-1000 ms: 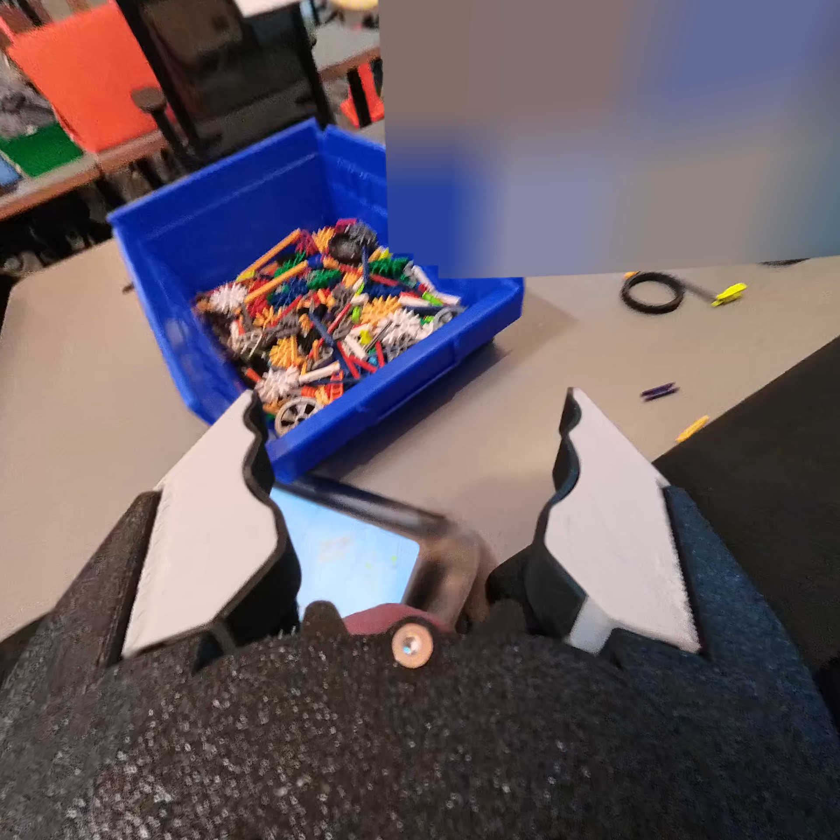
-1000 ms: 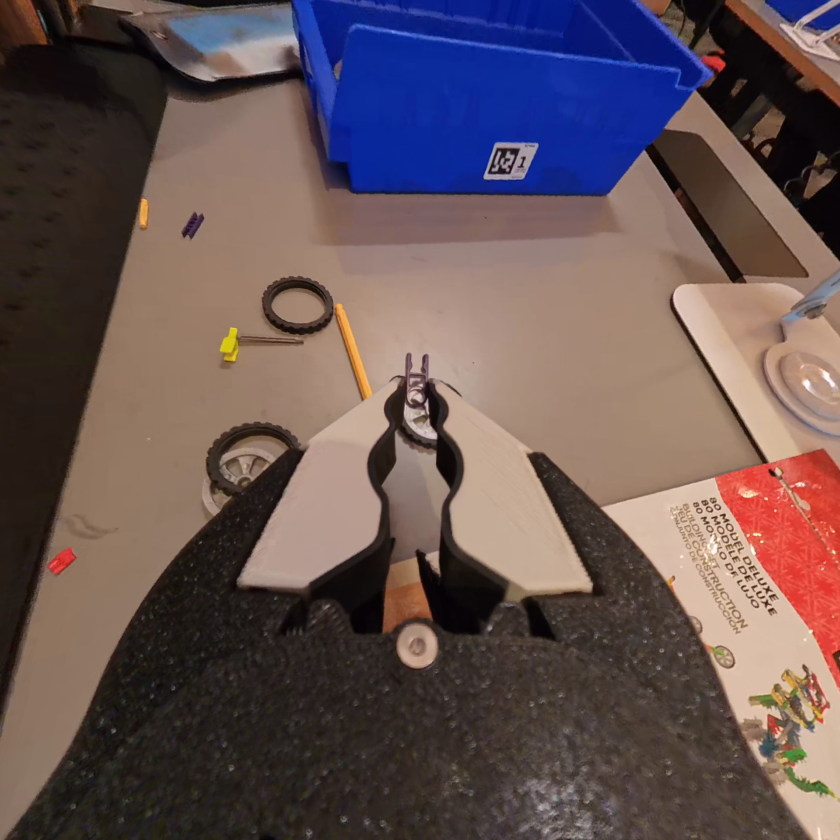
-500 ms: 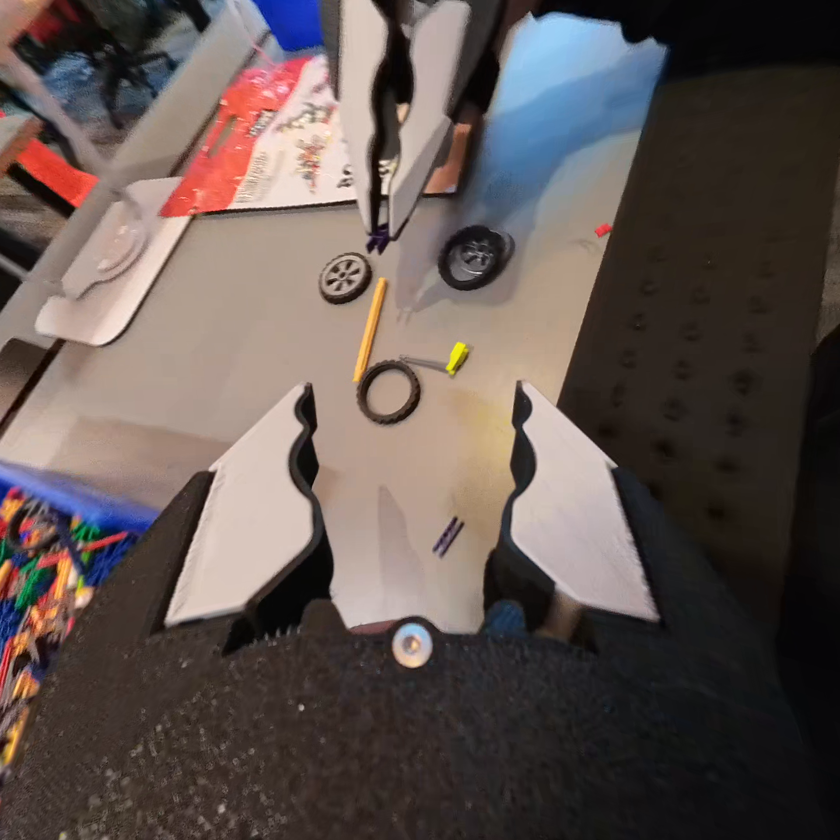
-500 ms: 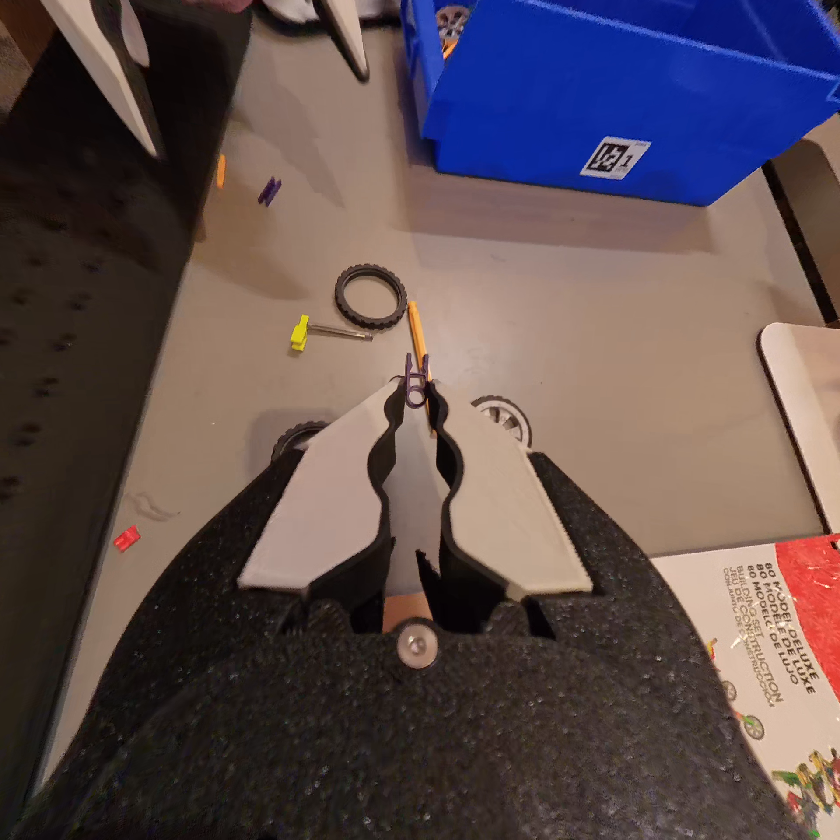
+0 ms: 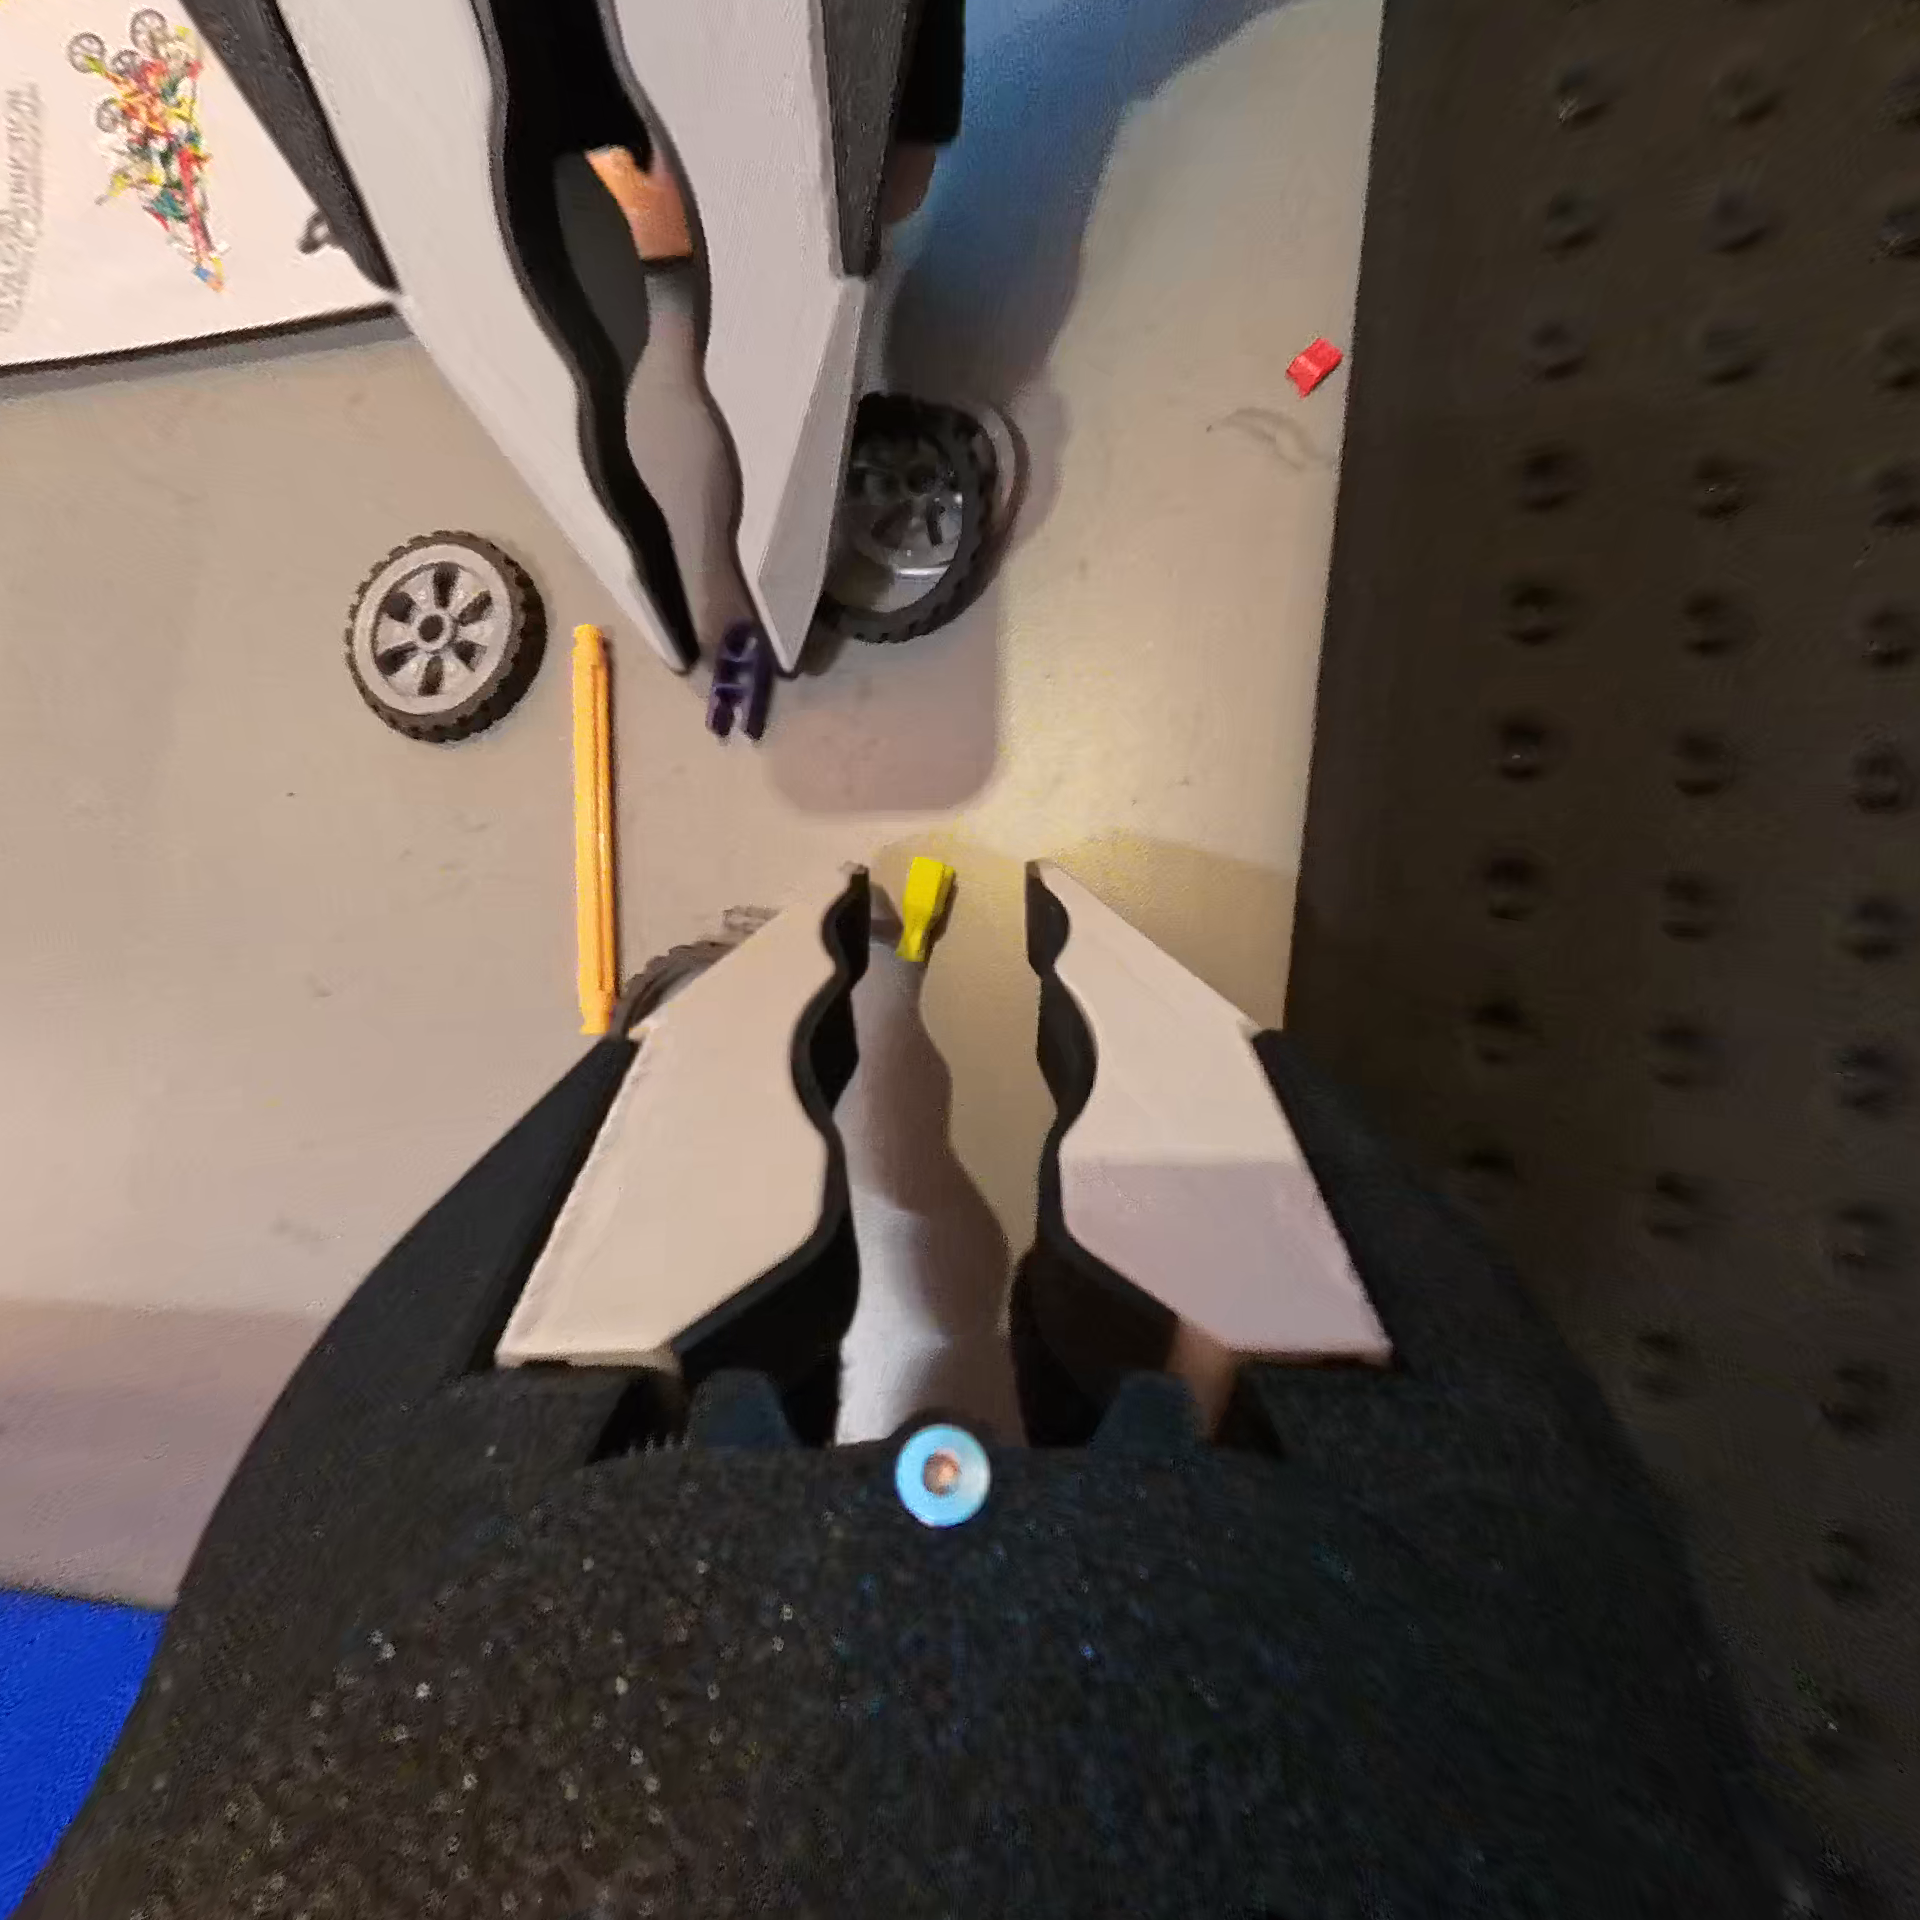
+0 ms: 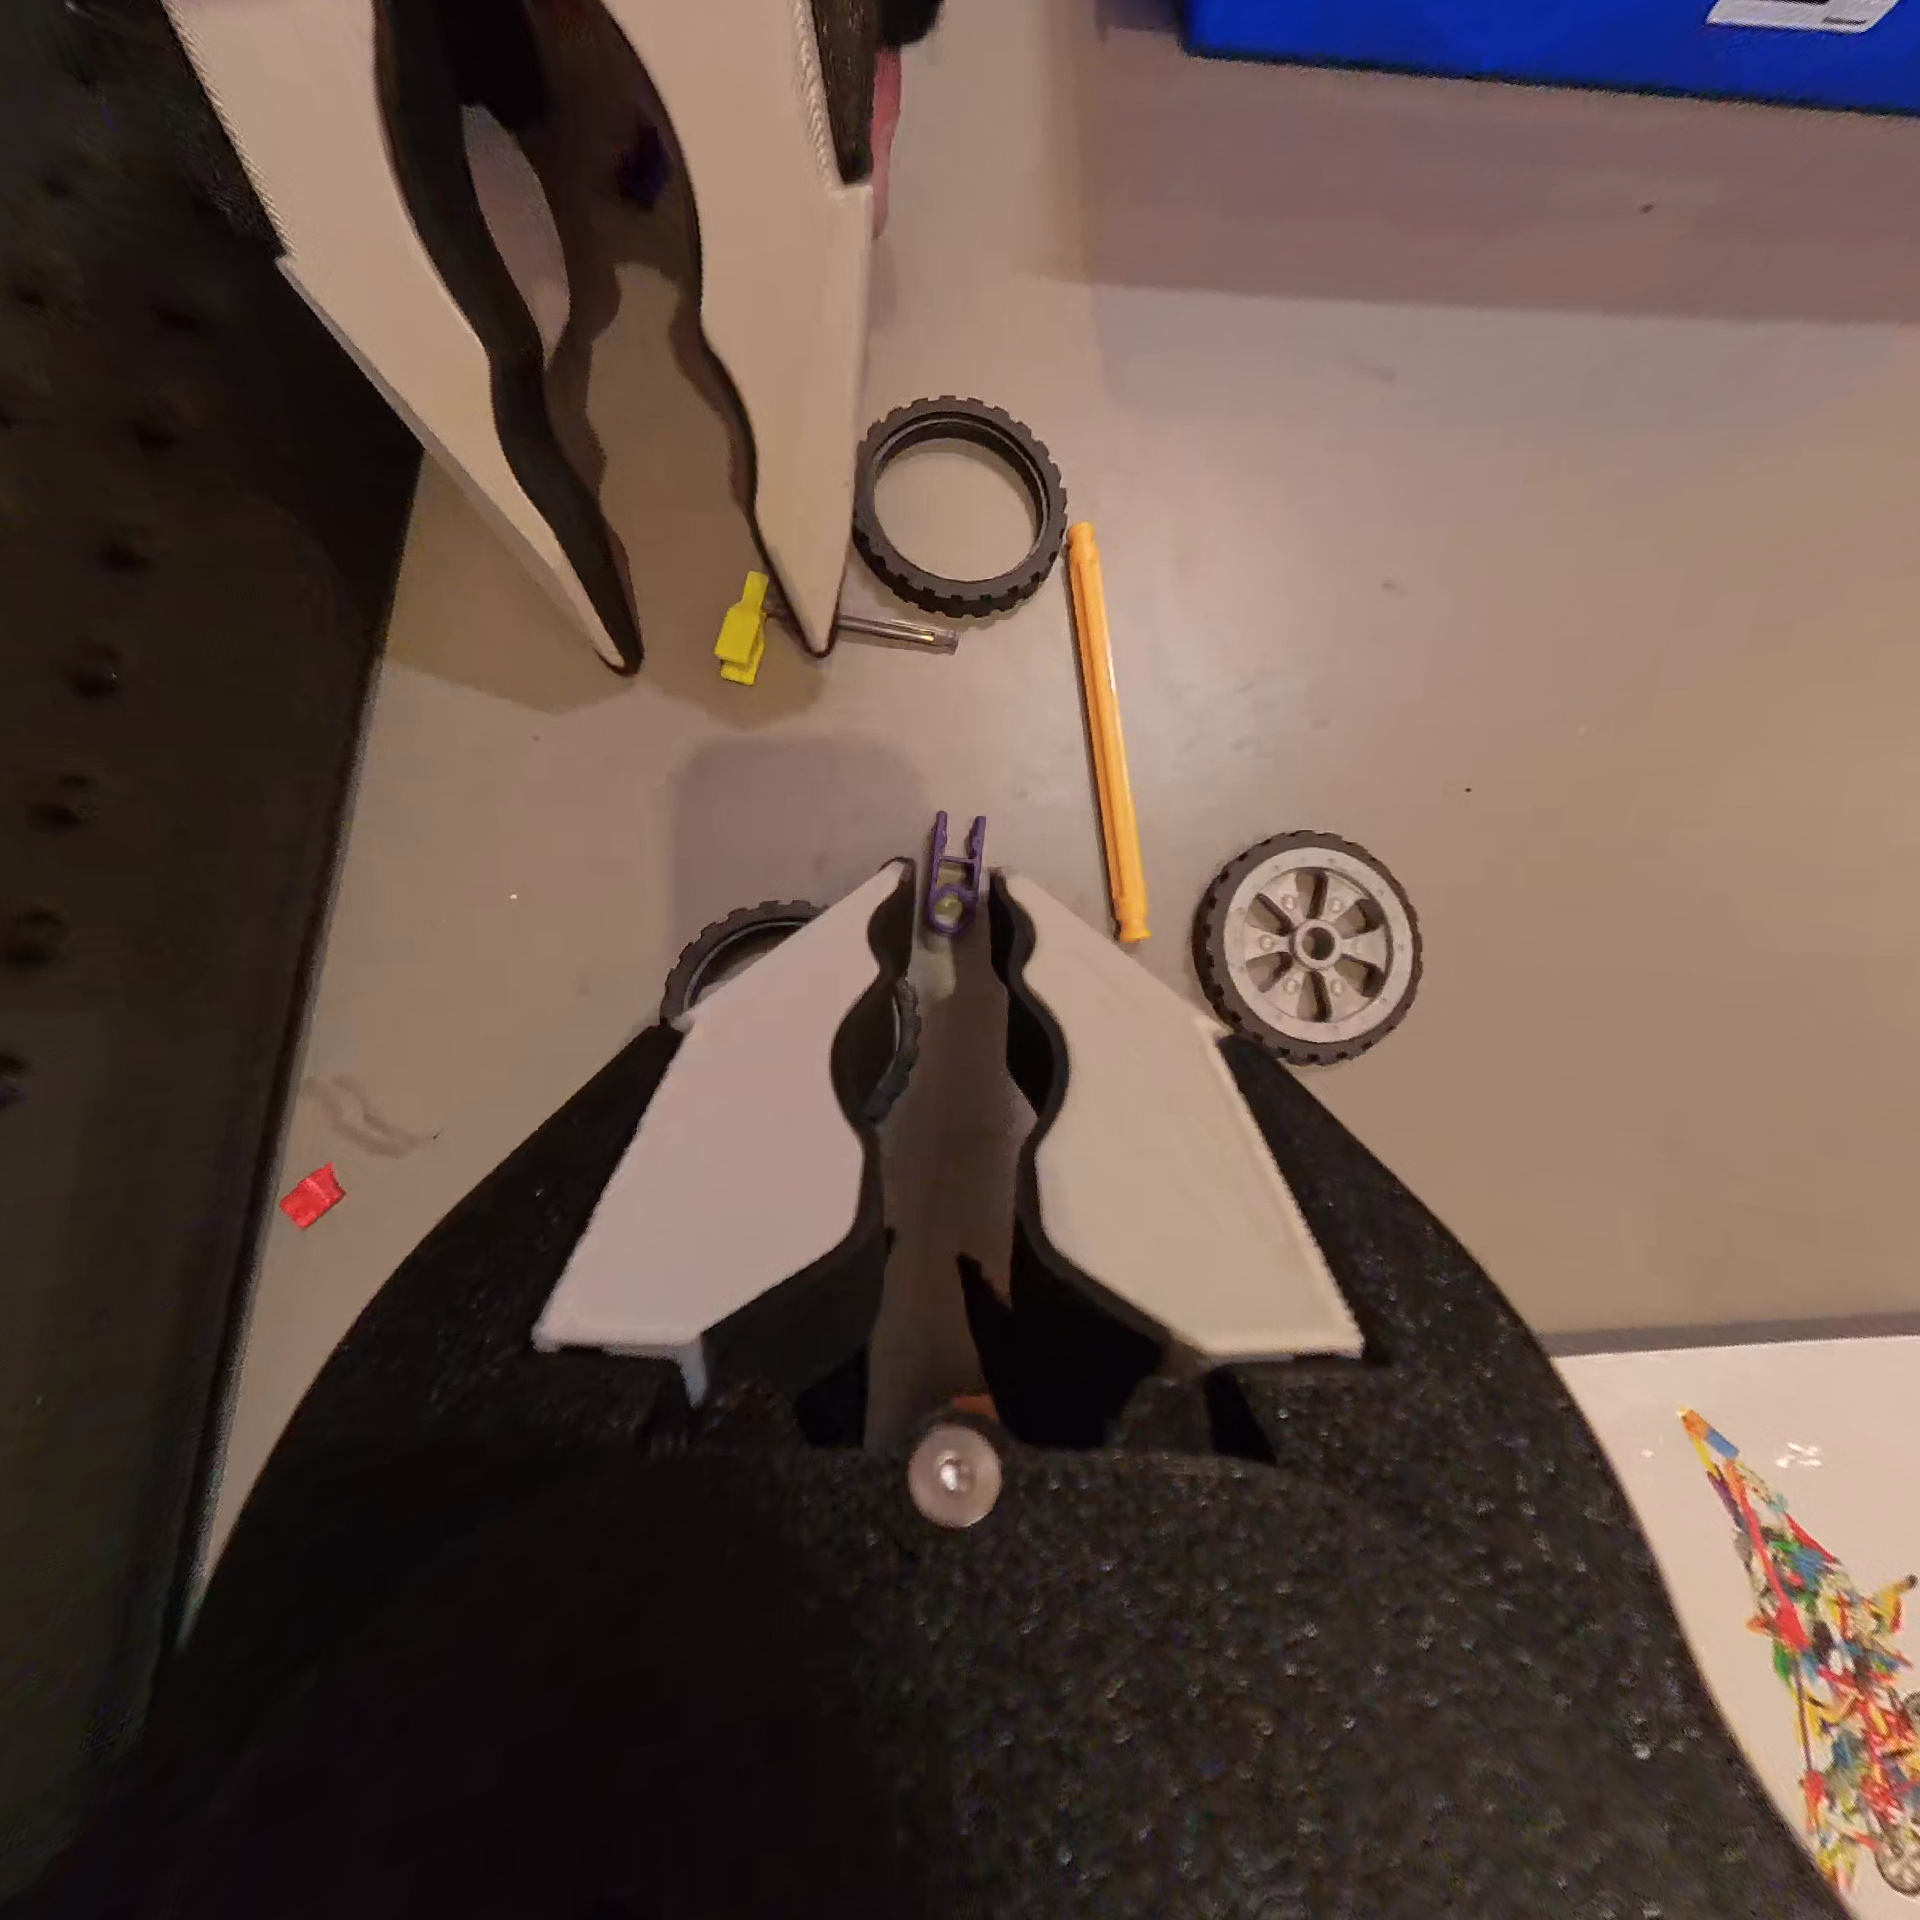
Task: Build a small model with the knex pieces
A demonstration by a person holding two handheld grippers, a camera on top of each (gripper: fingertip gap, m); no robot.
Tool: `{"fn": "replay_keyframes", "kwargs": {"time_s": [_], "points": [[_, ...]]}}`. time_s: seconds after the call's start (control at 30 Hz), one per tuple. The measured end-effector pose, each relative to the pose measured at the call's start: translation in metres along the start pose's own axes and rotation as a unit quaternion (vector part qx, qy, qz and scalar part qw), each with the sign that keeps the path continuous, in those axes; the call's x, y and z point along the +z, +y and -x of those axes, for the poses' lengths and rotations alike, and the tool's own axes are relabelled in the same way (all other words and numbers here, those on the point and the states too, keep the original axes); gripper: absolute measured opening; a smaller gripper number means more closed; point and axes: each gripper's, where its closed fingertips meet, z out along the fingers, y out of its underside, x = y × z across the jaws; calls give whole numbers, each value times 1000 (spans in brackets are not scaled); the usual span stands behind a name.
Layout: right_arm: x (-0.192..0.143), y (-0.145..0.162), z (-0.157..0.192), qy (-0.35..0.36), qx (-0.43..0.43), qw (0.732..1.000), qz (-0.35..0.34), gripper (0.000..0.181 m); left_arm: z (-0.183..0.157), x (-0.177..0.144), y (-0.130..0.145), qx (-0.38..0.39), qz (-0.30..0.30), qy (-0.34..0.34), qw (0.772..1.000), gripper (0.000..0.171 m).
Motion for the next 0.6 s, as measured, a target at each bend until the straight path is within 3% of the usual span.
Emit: {"fn": "replay_keyframes", "kwargs": {"time_s": [0.2,0.37,0.47,0.6], "points": [[-4,-27,-19,30,9,998,-50,20,-9,0,1,-12,-18,31,999,8],[28,-25,-22,13,-22,1000,7,20,-4,-4,6,-14,-20,22,999,17],[32,-28,-17,8,-31,999,0,7,-1,-8,9,-22,-25,23,999,23],[27,-25,-22,21,-31,999,-1,5,-3,-7,9,-23,-28,33,999,22]]}}
